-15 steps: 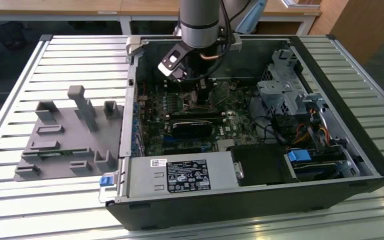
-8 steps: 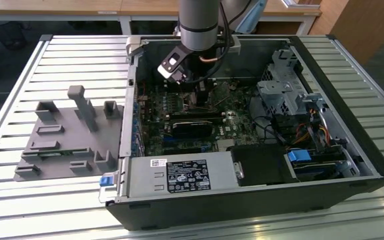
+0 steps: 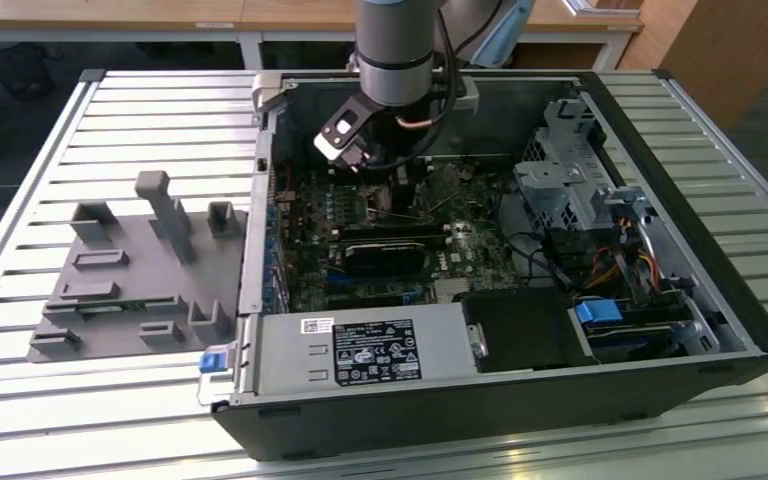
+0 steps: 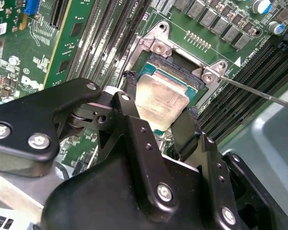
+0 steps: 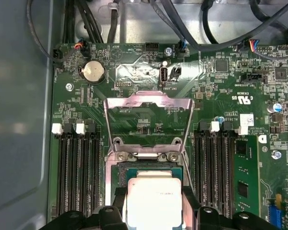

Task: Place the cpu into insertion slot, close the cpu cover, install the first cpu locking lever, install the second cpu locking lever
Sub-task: 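Place the cpu into insertion slot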

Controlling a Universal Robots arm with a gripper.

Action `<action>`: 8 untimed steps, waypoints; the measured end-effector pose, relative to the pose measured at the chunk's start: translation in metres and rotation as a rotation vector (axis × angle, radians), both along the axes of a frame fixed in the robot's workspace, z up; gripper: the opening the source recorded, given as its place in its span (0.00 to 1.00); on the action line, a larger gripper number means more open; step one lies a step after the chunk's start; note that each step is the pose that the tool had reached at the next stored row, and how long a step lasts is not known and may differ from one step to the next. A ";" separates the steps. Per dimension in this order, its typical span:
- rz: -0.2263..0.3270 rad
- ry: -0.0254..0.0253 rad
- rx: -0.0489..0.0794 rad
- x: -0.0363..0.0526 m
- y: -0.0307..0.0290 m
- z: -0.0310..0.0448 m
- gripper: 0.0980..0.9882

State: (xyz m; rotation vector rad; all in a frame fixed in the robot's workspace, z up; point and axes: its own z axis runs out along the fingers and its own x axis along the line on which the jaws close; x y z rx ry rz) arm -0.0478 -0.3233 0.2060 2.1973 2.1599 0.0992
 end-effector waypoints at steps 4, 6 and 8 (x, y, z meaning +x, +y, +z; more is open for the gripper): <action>0.000 -0.0001 0.000 -0.0002 0.0008 -0.0036 0.49; 0.000 -0.0001 0.000 -0.0005 0.0010 -0.0050 0.49; 0.000 0.0000 0.000 -0.0006 0.0013 -0.0065 0.49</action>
